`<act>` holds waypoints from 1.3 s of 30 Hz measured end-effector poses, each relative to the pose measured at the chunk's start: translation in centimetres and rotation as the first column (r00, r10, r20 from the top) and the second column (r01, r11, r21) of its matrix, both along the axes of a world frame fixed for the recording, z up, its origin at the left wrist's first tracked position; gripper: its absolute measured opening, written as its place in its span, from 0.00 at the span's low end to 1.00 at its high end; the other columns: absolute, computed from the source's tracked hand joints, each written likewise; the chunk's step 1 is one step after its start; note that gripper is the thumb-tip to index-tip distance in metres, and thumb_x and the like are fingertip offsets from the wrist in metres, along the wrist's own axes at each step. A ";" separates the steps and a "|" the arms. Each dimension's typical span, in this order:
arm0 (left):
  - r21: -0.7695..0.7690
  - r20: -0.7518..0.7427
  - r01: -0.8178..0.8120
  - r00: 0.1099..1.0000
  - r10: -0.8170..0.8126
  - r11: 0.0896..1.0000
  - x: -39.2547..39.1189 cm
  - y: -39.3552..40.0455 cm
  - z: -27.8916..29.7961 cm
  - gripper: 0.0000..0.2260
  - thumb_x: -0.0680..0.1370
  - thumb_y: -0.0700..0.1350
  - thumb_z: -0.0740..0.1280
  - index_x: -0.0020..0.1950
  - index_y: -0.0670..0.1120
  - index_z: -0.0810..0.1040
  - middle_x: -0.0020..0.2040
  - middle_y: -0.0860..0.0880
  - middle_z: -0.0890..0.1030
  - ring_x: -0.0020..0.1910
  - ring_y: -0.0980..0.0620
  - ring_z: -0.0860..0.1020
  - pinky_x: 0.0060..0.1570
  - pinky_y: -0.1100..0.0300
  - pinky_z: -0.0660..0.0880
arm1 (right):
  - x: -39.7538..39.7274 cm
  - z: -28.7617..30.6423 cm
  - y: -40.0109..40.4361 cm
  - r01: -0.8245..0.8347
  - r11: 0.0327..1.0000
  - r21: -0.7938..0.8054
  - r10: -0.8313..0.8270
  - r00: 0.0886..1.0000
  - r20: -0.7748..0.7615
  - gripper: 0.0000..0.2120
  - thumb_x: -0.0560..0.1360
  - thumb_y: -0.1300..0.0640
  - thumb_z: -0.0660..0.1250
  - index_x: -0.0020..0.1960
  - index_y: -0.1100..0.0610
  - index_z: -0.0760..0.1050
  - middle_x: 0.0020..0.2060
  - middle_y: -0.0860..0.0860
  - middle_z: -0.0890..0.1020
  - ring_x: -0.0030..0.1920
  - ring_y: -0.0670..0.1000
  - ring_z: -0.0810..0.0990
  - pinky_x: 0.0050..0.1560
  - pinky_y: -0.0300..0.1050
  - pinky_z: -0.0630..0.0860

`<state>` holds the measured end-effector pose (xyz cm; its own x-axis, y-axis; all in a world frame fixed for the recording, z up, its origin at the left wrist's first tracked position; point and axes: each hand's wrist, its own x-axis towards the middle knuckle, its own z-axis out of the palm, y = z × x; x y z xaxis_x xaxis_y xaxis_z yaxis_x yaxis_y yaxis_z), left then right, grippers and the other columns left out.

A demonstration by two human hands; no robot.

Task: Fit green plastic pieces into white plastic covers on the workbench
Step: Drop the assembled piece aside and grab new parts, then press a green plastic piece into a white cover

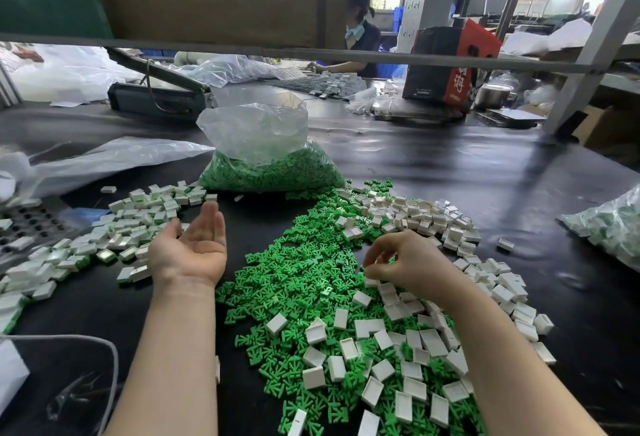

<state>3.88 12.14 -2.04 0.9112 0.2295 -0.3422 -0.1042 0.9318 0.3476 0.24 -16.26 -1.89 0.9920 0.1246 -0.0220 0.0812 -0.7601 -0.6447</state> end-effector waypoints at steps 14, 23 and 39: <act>0.877 -0.148 0.355 0.840 -0.521 0.323 -1.8 -7.6 0.9 0.05 0.79 0.39 0.66 0.51 0.44 0.81 0.38 0.51 0.84 0.34 0.57 0.78 0.35 0.64 0.74 | 0.3 -0.6 -0.1 -0.087 0.984 0.158 0.071 0.992 0.103 0.03 0.75 0.57 0.71 0.47 0.51 0.79 0.42 0.45 0.82 0.42 0.44 0.79 0.40 0.34 0.75; 0.879 -0.087 0.396 0.680 -0.729 0.265 -2.4 -8.9 0.9 0.16 0.64 0.44 0.77 0.51 0.46 0.83 0.48 0.45 0.86 0.47 0.50 0.83 0.52 0.57 0.79 | 0.0 0.5 0.4 -0.216 0.765 0.607 0.075 0.966 0.248 0.07 0.70 0.57 0.73 0.48 0.52 0.82 0.43 0.51 0.84 0.41 0.51 0.81 0.43 0.42 0.79; 0.833 0.004 0.365 0.748 -0.663 0.416 -2.2 -8.5 0.7 0.13 0.59 0.42 0.78 0.42 0.42 0.82 0.46 0.39 0.85 0.40 0.48 0.85 0.36 0.62 0.79 | 0.6 -2.0 3.0 -0.128 0.944 -0.305 0.160 0.984 0.083 0.19 0.75 0.42 0.68 0.64 0.43 0.75 0.61 0.47 0.74 0.64 0.52 0.68 0.66 0.51 0.67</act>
<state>1.72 3.61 -1.34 0.9552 -0.2958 0.0049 0.0696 0.2408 0.9681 0.82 -13.30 -3.91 0.9625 0.2704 0.0231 0.2593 -0.8907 -0.3733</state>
